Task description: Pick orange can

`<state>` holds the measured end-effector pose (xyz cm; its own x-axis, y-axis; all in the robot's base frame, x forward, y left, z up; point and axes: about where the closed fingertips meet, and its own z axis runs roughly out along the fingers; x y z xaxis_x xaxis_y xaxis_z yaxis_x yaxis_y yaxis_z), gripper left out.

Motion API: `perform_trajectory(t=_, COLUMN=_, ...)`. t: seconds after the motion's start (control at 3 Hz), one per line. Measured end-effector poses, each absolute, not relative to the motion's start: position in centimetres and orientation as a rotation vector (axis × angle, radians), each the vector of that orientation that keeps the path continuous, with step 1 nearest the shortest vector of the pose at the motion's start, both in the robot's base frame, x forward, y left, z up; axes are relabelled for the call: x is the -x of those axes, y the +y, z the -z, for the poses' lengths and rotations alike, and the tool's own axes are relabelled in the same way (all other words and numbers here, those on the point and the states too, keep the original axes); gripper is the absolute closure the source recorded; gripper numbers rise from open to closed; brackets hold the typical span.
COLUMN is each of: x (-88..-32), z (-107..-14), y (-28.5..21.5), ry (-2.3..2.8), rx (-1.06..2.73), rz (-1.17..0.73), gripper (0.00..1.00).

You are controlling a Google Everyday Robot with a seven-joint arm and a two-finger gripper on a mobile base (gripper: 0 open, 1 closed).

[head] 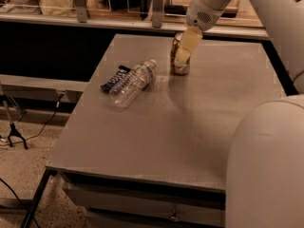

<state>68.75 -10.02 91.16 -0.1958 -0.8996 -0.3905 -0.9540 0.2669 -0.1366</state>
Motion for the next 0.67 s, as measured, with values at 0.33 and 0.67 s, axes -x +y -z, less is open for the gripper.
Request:
perform_trajectory(t=0.33, x=-69.21, z=-90.81, y=-9.84, ry=2.151, rx=1.676, rz=-0.191, gripper=0.16)
perform_trajectory(t=0.67, x=-69.48, z=-90.56, y=-9.61, ry=2.147, rx=1.674, rz=-0.191, gripper=0.39)
